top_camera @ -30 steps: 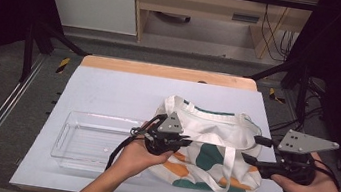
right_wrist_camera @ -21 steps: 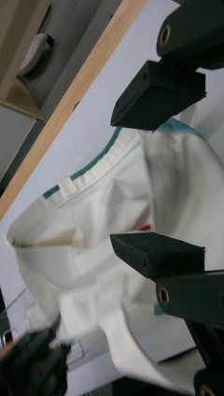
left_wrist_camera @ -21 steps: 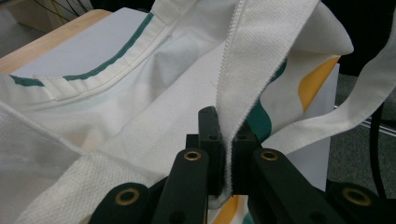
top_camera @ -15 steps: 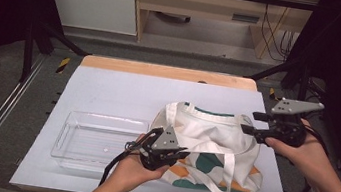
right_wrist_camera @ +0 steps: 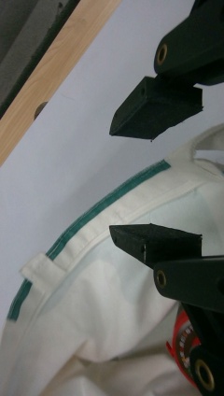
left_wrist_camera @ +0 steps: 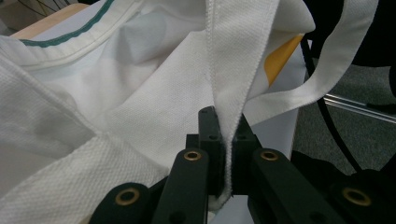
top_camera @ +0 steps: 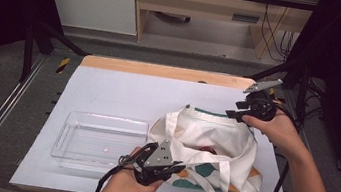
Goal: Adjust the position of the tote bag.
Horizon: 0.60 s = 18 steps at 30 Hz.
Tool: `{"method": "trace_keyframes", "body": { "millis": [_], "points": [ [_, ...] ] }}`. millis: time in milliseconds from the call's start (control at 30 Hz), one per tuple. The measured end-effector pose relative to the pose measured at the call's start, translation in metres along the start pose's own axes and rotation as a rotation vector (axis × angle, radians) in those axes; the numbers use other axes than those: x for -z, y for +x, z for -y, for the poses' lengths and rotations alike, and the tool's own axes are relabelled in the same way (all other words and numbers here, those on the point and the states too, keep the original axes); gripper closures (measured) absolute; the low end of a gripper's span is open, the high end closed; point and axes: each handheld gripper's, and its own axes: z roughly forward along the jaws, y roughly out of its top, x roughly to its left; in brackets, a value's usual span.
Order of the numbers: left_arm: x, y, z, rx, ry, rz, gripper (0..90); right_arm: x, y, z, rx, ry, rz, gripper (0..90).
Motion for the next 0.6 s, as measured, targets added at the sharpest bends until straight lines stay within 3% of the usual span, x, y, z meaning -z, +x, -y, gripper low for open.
{"method": "trace_keyframes", "body": {
  "millis": [133, 200, 600],
  "points": [
    [0.001, -0.003, 0.005, -0.005, -0.004, 0.006, 87.1, -0.012, -0.005, 0.001, -0.010, 0.042, 0.003, 46.1],
    [0.000, -0.005, 0.007, -0.006, -0.006, 0.034, 87.1, -0.014, -0.006, 0.002, -0.015, 0.050, -0.001, 46.1],
    [0.000, -0.008, 0.020, 0.003, 0.006, 0.024, 87.1, -0.026, -0.012, 0.006, -0.049, 0.121, -0.028, 47.9]
  ]
}}
